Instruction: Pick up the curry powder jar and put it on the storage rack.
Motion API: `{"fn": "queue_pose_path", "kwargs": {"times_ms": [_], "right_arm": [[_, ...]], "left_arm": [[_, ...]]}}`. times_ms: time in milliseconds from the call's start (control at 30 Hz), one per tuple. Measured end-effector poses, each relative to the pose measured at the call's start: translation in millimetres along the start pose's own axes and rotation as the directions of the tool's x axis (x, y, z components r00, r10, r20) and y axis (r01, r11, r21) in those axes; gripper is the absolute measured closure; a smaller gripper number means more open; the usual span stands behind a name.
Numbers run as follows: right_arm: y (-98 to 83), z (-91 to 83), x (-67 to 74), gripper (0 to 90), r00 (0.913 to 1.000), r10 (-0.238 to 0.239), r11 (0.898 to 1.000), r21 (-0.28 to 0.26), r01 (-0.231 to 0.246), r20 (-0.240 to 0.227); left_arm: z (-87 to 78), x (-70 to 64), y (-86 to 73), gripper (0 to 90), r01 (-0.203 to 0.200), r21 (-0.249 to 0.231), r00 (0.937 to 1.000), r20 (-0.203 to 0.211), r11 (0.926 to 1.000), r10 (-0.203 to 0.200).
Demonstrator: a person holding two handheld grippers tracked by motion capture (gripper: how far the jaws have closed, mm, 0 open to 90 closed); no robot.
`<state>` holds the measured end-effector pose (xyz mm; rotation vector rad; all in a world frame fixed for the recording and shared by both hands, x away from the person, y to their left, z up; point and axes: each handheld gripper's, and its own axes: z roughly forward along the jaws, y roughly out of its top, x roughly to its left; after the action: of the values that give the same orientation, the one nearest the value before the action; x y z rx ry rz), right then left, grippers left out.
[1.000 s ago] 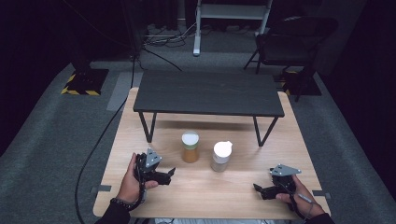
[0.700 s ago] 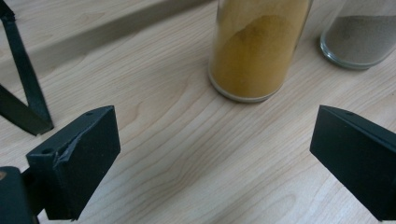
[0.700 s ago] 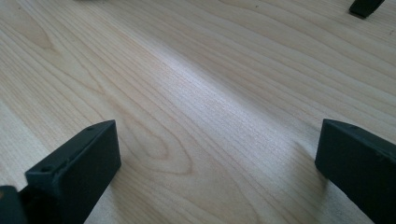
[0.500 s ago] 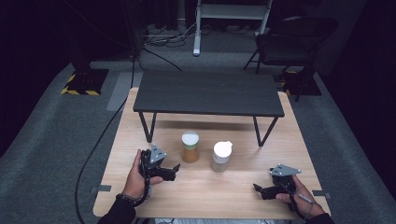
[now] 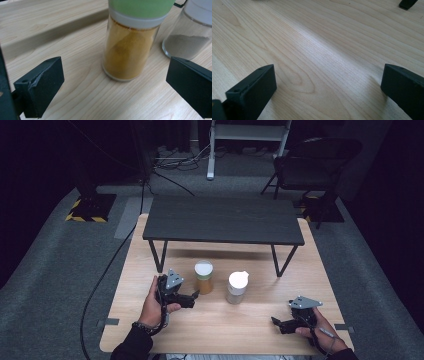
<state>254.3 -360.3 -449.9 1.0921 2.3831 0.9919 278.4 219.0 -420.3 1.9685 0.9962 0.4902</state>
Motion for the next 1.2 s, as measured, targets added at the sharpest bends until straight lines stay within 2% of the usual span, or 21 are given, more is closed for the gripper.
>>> {"fn": "queue_pose_path", "kwargs": {"times_ms": [300,633,867,1200], "right_arm": [[-0.1,0.0,0.0,0.0,1.0000,0.000,1.000,0.000,0.000,0.000],[-0.2,-0.1,0.0,0.0,1.0000,0.000,1.000,0.000,0.000,0.000],[-0.2,-0.2,0.0,0.0,1.0000,0.000,1.000,0.000,0.000,-0.001],[-0.2,-0.2,0.0,0.0,1.0000,0.000,1.000,0.000,0.000,0.000]], "left_arm": [[9.0,0.0,4.5,1.5,0.011,-0.021,0.9999,0.011,0.9997,-0.010],[21.6,-3.3,10.0,1.5,0.004,-0.016,0.9995,0.032,0.9999,-0.004],[27.8,-2.5,13.1,1.5,0.013,-0.031,0.9989,0.045,0.9994,-0.012],[39.4,3.3,12.2,2.3,0.086,-0.069,0.9934,0.081,0.9939,-0.081]]}}
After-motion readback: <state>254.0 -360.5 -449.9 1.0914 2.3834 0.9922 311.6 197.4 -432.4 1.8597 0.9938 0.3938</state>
